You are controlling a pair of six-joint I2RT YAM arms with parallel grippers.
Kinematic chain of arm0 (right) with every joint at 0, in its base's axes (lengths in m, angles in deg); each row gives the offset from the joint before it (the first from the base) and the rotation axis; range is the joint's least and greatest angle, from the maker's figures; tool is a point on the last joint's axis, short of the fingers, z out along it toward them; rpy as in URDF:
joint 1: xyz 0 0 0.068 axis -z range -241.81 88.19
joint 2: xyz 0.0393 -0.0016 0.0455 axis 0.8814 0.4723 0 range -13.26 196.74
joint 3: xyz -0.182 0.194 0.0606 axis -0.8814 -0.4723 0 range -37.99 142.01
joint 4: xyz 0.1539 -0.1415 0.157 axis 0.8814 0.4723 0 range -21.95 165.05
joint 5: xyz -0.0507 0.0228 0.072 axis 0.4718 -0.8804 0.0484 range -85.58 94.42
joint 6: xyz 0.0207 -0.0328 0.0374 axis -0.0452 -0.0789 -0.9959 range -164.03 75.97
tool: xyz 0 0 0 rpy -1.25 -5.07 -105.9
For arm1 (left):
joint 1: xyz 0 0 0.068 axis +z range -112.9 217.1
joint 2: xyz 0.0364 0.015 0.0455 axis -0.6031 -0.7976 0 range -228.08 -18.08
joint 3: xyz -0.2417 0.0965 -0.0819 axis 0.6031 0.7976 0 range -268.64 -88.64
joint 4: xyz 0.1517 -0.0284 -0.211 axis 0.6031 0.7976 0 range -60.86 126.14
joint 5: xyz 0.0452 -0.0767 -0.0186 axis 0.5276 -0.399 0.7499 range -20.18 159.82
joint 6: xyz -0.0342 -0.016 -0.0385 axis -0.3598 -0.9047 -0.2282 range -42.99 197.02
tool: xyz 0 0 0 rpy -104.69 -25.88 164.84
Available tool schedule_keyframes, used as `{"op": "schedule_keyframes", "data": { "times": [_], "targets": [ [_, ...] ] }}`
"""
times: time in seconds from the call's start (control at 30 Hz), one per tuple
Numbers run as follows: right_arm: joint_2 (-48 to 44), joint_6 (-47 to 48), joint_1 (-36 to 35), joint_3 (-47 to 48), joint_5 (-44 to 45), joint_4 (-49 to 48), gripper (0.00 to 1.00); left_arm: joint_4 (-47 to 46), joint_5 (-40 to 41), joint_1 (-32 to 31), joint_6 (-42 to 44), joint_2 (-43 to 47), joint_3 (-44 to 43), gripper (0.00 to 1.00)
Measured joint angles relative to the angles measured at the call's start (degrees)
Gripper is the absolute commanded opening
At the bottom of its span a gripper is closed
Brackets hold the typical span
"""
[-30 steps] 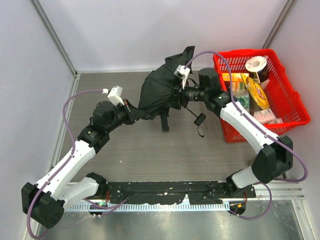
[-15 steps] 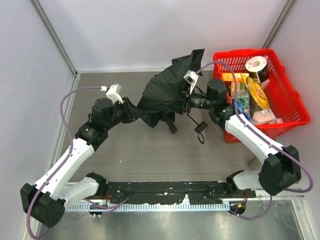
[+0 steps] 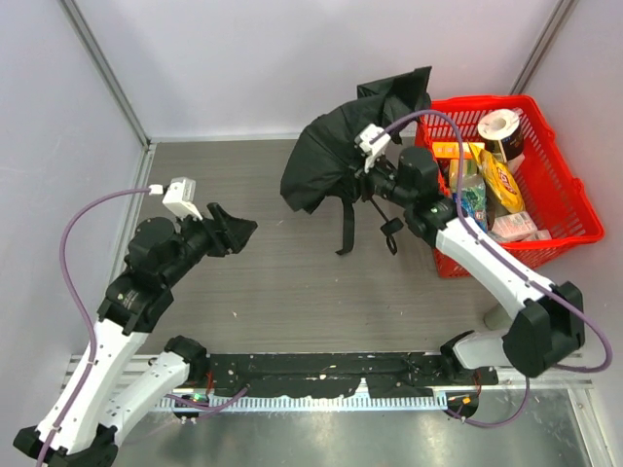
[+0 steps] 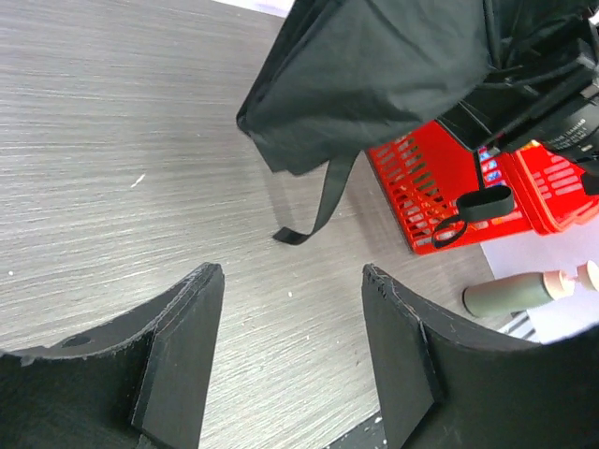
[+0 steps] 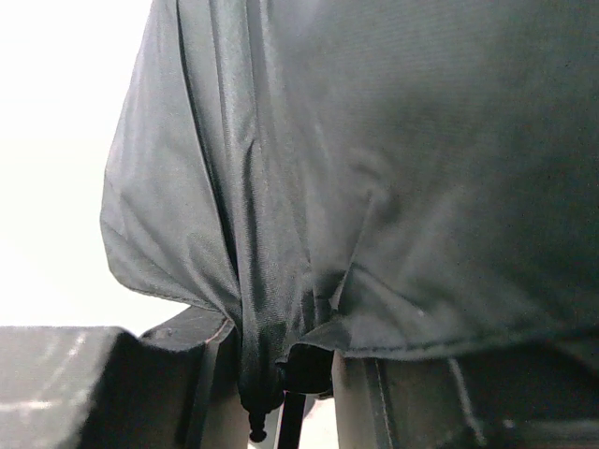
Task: Put away the umbrella
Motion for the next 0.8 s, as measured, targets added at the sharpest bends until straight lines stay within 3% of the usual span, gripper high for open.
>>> {"op": "schedule_keyframes", "data": {
  "times": [0.2, 0.43, 0.67, 0.8],
  "targets": [
    [10.4, 11.2, 0.0, 10.2, 8.7, 3.7, 0.01, -2.8, 0.8, 0.0, -3.1, -1.9, 1.2, 0.66],
    [20.9, 22.3, 2.8, 23.5, 12.6, 7.6, 0.01, -6.6, -3.7, 0.0, -5.9, -9.0, 1.3, 0.66],
    [32.9, 38.9, 6.4, 45.5, 19.8, 8.7, 0.01, -7.3, -2.9, 0.2, -6.5, -1.9, 3.9, 0.71],
    [34.3, 49.7, 5.9, 43.1, 26.3, -1.1, 0.01, -7.1, 0.4, 0.2, -6.6, 4.0, 6.8, 0.71]
  ]
}}
